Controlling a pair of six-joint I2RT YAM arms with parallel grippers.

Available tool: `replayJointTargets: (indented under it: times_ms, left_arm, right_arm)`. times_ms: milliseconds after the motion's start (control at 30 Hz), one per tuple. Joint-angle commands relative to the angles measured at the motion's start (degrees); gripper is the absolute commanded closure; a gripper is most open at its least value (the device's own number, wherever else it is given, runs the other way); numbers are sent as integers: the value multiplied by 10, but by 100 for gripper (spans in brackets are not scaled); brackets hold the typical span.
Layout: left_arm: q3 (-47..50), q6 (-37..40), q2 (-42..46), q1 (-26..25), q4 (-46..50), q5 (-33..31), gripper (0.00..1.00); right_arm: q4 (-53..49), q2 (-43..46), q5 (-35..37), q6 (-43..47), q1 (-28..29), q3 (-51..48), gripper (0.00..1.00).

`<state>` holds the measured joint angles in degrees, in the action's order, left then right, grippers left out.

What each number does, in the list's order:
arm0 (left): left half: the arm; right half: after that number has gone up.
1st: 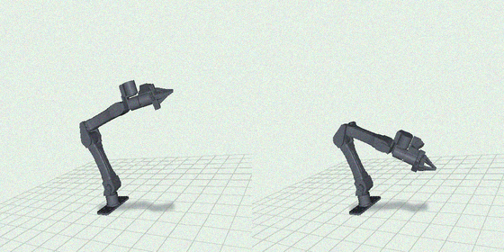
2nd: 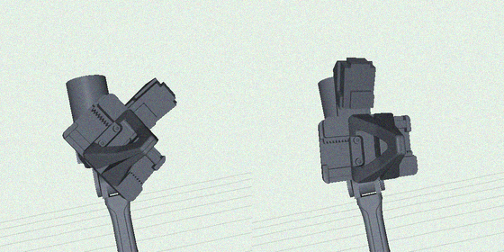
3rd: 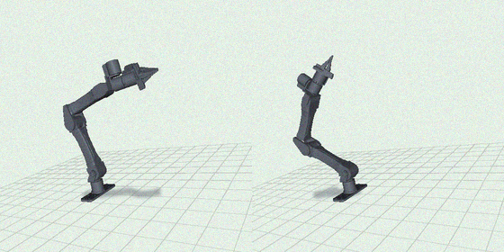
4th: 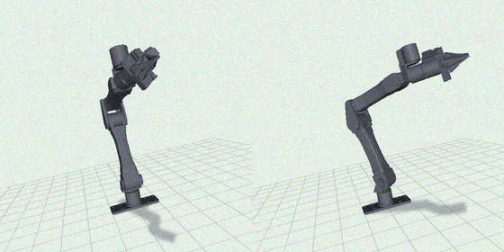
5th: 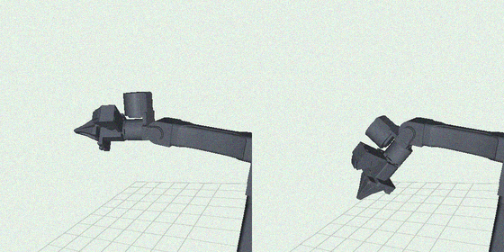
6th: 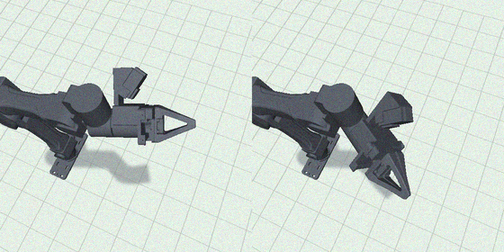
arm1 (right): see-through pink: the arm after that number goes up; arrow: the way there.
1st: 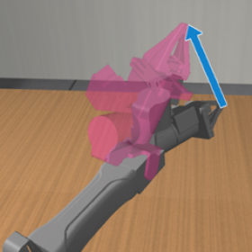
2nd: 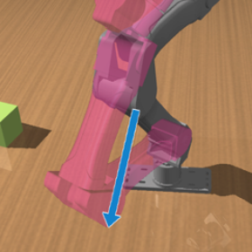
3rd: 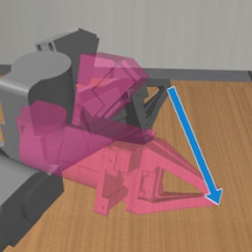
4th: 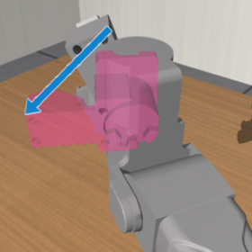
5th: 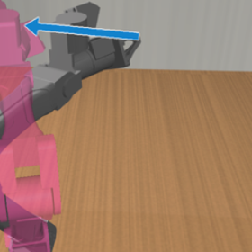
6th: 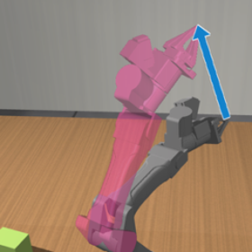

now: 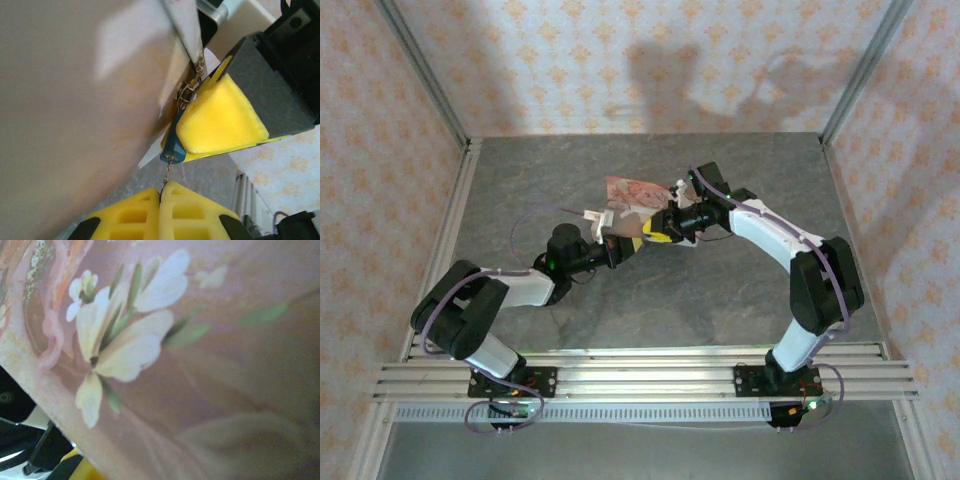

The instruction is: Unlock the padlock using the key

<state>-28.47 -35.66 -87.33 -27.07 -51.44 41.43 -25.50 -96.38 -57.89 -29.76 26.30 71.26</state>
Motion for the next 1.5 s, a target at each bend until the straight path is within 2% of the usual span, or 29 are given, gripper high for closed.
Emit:
replayJointTargets:
  times_ms: [0, 133, 267, 367, 567, 667, 933, 1067, 1467]
  left_arm:
    - [-22, 81, 54, -14, 37, -43, 100]
    - [-19, 113, 97, -15, 85, -53, 100]
    - [-19, 108, 112, -15, 84, -48, 100]
    - [-17, 77, 93, -15, 44, -43, 100]
    - [-5, -22, 25, -19, -109, -47, 100]
    - [-13, -40, 9, -25, -133, -46, 100]
    - [-29, 89, 103, -33, 58, -76, 100]
    - [-28, 107, 116, -39, 71, -82, 100]
    - [17, 244, 90, -157, 103, -258, 100]
  right_arm:
    - [-11, -8, -54, 7, 27, 5, 100]
    - [-60, -7, -49, 37, 18, 18, 100]
    - [-60, -8, -51, 34, 16, 16, 100]
    - [-18, -4, -64, 2, 16, 1, 100]
    - [8, 4, -65, -16, 22, -7, 100]
    - [9, 5, -62, -15, 23, -13, 100]
    - [-29, 2, -53, 11, 23, -4, 100]
    - [7, -2, -47, -22, 23, -10, 100]
    - [79, -21, 8, -90, 34, -50, 100]
